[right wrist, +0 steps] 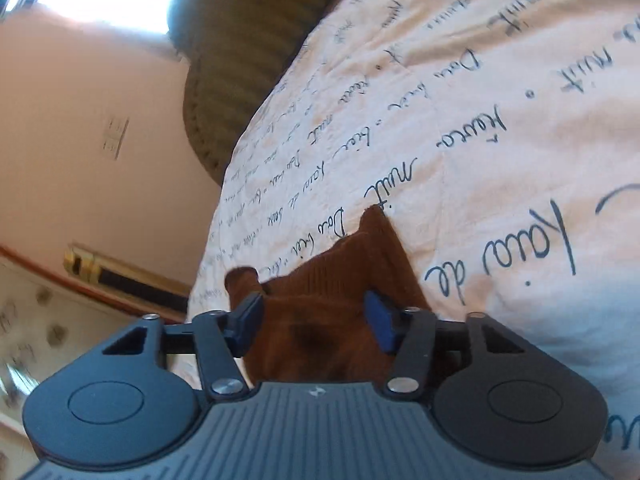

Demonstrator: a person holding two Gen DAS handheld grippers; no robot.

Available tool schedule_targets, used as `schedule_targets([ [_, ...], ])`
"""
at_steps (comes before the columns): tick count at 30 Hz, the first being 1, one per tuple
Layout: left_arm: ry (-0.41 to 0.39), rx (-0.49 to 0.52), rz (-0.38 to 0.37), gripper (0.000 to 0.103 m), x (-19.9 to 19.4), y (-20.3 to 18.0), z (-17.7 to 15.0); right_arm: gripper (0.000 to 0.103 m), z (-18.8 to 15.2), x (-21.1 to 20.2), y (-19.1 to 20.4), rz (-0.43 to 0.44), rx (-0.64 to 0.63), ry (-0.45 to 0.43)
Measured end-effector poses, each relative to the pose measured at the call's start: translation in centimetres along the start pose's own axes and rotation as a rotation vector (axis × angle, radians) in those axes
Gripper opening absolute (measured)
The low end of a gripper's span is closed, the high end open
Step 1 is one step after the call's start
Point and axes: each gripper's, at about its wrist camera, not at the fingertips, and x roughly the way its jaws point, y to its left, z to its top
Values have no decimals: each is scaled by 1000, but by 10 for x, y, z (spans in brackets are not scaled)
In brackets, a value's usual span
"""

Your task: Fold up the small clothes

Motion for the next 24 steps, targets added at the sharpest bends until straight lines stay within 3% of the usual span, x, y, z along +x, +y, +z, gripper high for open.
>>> schedule_targets([
  [4,-10,2,7,90,-3,0,-3,53,-1,-16,0,9,41,-34],
  [9,-20,1,21,91,-4,0,-3,67,-26,-82,1,58,72,-139],
  [14,-19,7,28,92,-4,-1,-4,68,-60,-127,-13,-12,85,-153],
  [18,-23,4,71,92,-14,-4,-1,69,-76,-132,-8,-96,44,-127],
  [20,-40,-24,112,92,-32,-3,-3,69,-84,-134,-4,-127,17,-108],
  [23,-91,-59,112,92,-76,-3,-17,70,-107,-145,13,-213,-98,-119],
  [24,-114,-59,124,94,-92,-6,-27,76,-119,-151,20,-263,-158,-130],
])
